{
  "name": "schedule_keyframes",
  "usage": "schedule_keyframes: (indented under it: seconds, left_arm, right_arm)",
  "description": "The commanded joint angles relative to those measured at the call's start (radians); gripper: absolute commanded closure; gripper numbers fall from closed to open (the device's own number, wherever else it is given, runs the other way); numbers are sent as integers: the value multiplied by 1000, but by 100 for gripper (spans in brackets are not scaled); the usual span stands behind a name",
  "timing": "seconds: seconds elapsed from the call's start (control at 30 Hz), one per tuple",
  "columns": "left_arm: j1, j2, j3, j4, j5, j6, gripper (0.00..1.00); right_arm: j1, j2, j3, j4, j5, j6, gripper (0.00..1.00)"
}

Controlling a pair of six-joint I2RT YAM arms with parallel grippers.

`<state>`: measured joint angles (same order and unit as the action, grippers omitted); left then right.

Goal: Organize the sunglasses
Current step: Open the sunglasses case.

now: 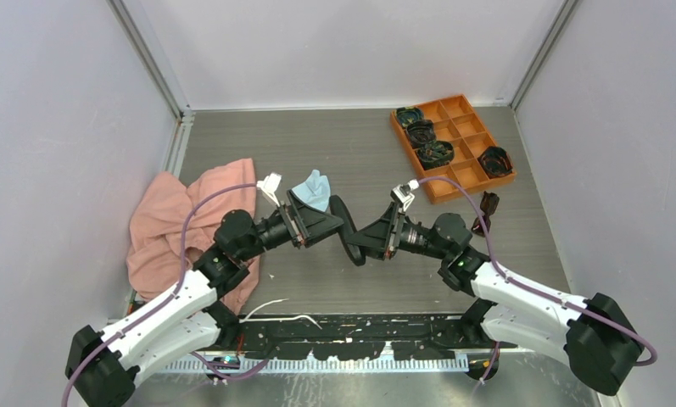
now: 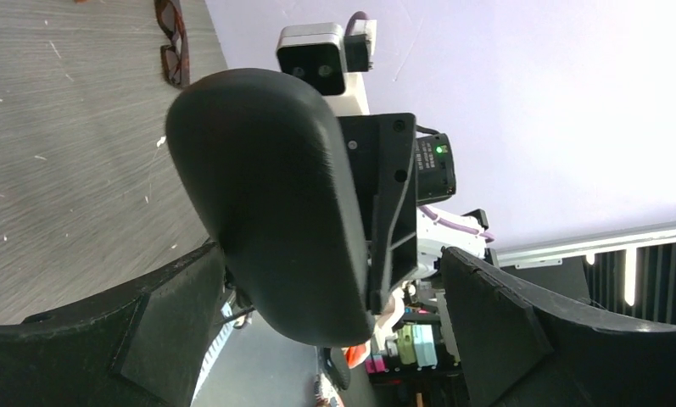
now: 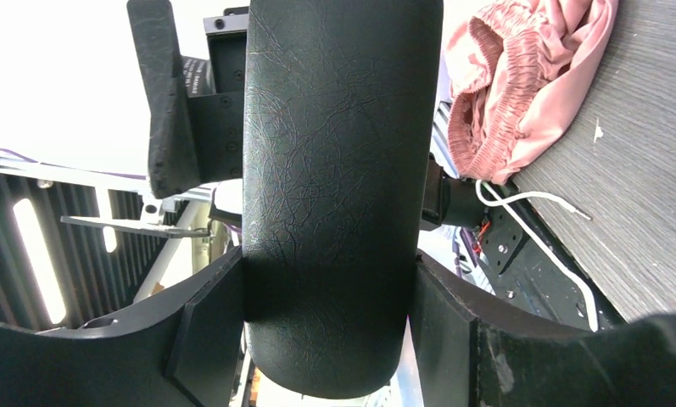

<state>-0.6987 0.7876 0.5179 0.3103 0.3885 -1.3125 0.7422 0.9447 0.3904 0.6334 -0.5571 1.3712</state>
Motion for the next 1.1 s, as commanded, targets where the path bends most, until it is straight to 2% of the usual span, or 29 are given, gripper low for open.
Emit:
schedule_keyframes:
  seconds: [0.0,0.17,0.27,0.43,0.47,0.5,0.53,0.57,0.67,0.7,0.73,1.07]
  left_arm:
    - [7,28,-30,130,22,-39,0]
    - [8,39,-31,142,17,-45,6]
    - [9,34,-30,131,11,-48,13]
    - [10,8,-42,104,-18,-49,33]
    - [10,1,-47,99,-25,-51,42]
    - [10,-4,-52,96,-32,-53,46]
    - [11,-10,-56,93,-37,-55,57]
    - [11,-14,-60,91,-41,-57,62]
    - [16,-26,-61,73,-39,-57,85]
    - [17,-29,-59,66,-34,-56,92]
    - [19,-32,-59,60,-32,-56,98]
    - [31,-78,-74,29,-25,-49,99]
  right_arm:
    - [2,20,25,174,-44,51,75]
    - [2,51,16,239,-62,81,76]
    - [3,63,9,265,-67,99,76]
    - [2,65,14,259,-80,100,76]
    - [2,66,14,255,-83,100,76]
    - [2,65,15,251,-84,100,76]
    - [2,63,12,249,-83,101,76]
    - [2,62,10,252,-80,106,74]
    - [-5,74,-7,319,-73,155,41]
    - [-11,83,-12,364,-70,177,34]
    - [-14,96,-15,393,-68,198,31]
    - [-20,187,-10,507,-3,284,30]
